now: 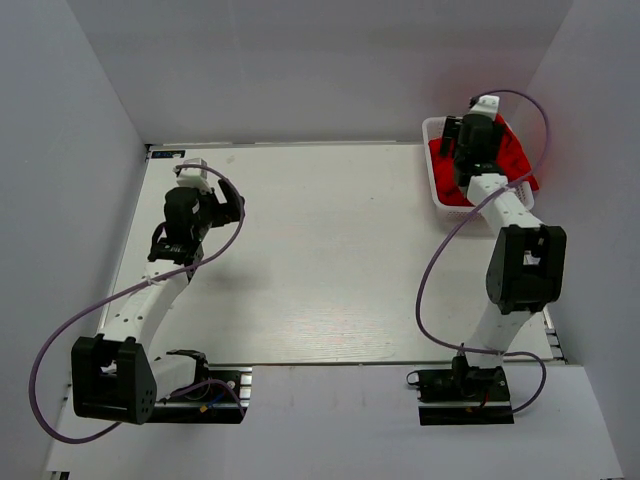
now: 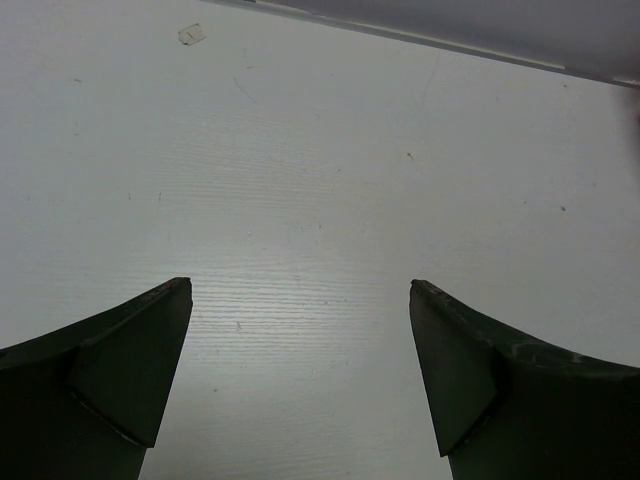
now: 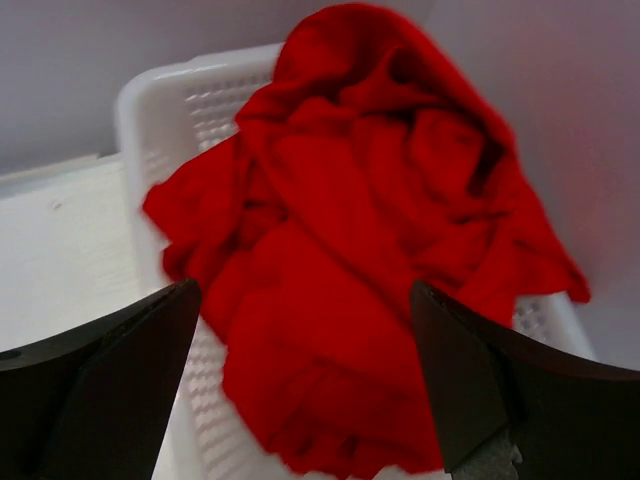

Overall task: Fold and stack the t-shirts
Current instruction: Grab crumpled tshirt from bin with the right arm, then move the tshirt to the center of the board, then flatten out the tshirt

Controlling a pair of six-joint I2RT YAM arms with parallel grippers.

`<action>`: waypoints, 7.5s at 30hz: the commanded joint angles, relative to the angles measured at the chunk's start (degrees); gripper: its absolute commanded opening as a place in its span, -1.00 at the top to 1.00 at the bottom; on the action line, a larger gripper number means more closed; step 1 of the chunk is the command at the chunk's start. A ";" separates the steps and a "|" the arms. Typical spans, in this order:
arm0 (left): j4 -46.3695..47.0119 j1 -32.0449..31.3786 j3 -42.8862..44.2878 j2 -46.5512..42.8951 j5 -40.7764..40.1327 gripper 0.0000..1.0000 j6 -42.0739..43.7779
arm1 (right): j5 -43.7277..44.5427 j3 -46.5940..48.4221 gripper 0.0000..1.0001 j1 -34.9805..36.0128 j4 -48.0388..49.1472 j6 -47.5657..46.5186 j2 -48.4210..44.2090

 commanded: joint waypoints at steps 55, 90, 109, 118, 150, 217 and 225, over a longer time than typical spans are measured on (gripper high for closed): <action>-4.22 0.30 4.47 2.85 2.83 -1.00 -0.44 | -64.12 39.64 1.00 -9.31 0.98 8.91 0.62; -2.90 -1.36 1.38 11.00 25.59 -1.00 3.68 | -30.12 -14.49 -0.81 9.53 -4.64 9.61 -12.46; -18.19 -14.99 47.70 52.23 21.29 -1.00 20.56 | -36.70 -29.35 -0.81 9.53 -7.63 19.37 -17.49; -20.56 -18.15 57.63 60.75 14.26 -0.83 21.97 | -38.99 -27.77 -0.81 9.61 -3.78 19.99 -12.40; -18.37 -17.10 49.20 52.94 10.40 0.60 20.39 | -33.29 -17.57 1.00 12.52 -1.30 21.22 1.85; -14.33 -12.53 54.03 19.53 -33.56 1.00 17.31 | -5.22 13.62 1.00 6.01 -0.69 -0.75 -22.95; -27.94 -10.08 86.12 42.99 -30.49 1.00 14.67 | -7.79 33.64 1.00 6.10 -4.64 -0.23 -6.16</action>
